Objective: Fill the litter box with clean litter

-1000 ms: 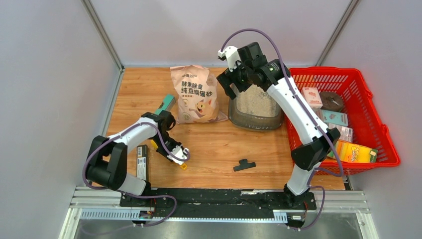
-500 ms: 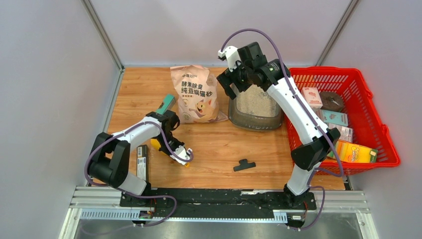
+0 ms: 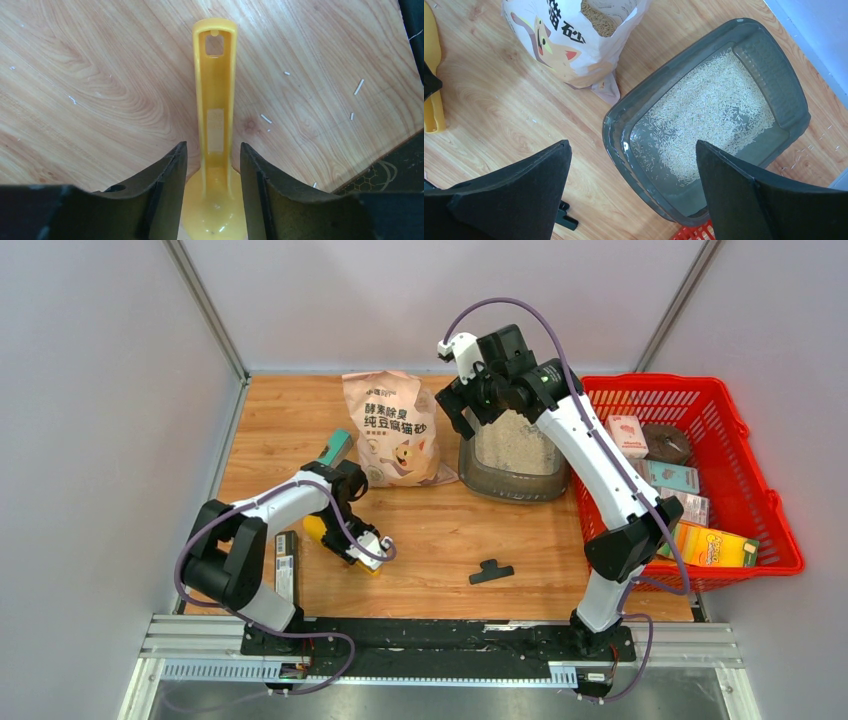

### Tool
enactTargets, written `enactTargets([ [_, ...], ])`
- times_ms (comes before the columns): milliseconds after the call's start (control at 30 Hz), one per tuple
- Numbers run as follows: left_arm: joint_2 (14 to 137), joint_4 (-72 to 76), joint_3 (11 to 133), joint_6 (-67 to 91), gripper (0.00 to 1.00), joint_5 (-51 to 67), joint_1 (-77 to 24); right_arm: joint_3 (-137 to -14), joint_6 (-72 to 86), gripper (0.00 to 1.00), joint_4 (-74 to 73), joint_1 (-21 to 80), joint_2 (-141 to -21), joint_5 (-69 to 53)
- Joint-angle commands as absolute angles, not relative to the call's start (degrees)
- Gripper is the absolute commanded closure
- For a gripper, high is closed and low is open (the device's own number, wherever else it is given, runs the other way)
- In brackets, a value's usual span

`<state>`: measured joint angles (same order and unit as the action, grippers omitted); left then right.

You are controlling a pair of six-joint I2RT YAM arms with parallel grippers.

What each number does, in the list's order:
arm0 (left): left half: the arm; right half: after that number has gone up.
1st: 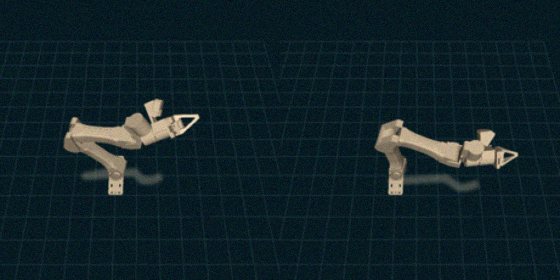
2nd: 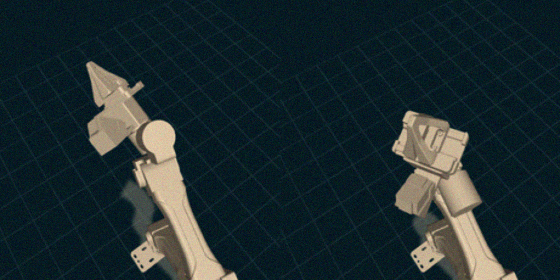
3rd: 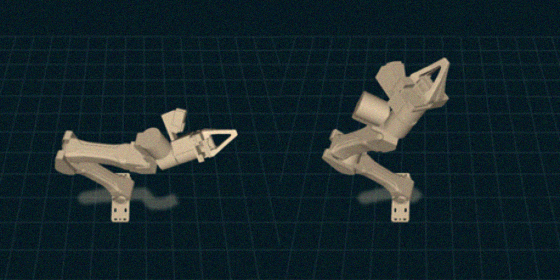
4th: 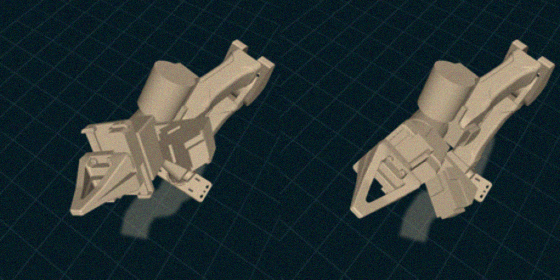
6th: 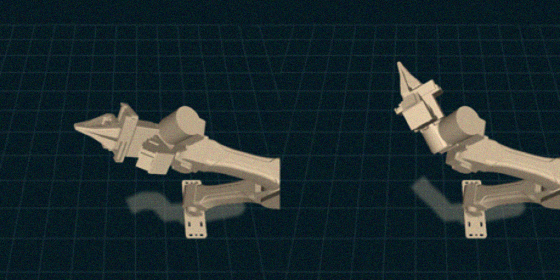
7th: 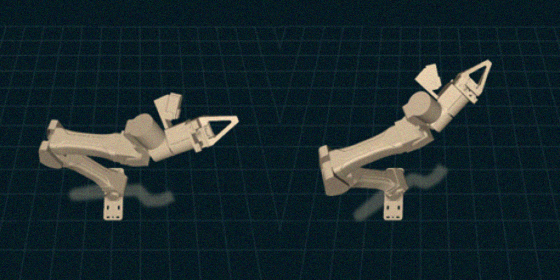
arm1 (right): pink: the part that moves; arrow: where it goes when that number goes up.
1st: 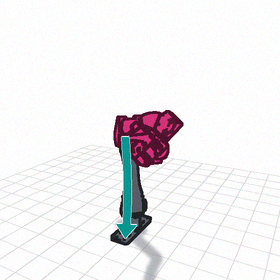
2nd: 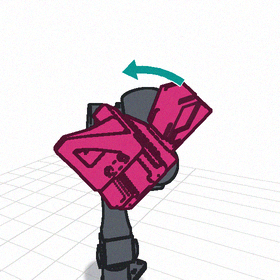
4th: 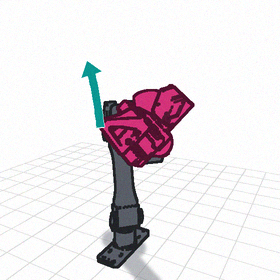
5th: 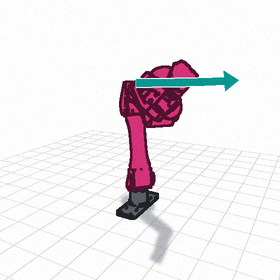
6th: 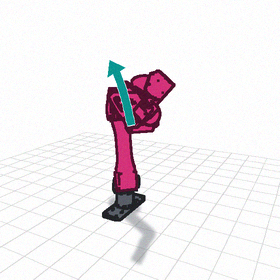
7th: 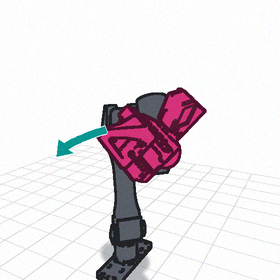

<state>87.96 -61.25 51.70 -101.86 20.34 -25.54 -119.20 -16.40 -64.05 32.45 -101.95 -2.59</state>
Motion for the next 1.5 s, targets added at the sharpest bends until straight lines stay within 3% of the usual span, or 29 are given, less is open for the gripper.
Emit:
enactTargets([
  [0, 85.5, -61.8, 51.9, -101.1, 0.48, 21.9, -25.8, -121.2, -17.3, 0.0, -63.9, 32.6, -102.0, -3.2],
  [133, 85.4, -60.6, 51.2, -100.8, 0.48, 21.7, -25.8, -122.1, -17.3, 0.0, -63.9, 32.6, -102.7, -3.4],
  [467, 85.3, -55.5, 47.3, -102.5, 0.58, 17.8, -27.1, -122.6, -17.8, 0.0, -64.1, 32.6, -102.7, -3.3],
  [800, 87.8, -56.1, 49.7, -97.9, 0.6, 16.4, -28.5, -123.3, -18.3, 0.0, -64.3, 32.6, -103.1, -3.5],
  [1300, 88.2, -56.6, 51.1, -91.3, 1.0, 18.2, -29.0, -124.3, -18.1, 0.0, -64.7, 32.8, -104.2, -4.7],
  [1467, 86.5, -61.5, 56.8, -85.3, 1.0, 22.3, -28.9, -124.1, -18.5, 0.0, -64.6, 32.7, -103.8, -4.0],
])
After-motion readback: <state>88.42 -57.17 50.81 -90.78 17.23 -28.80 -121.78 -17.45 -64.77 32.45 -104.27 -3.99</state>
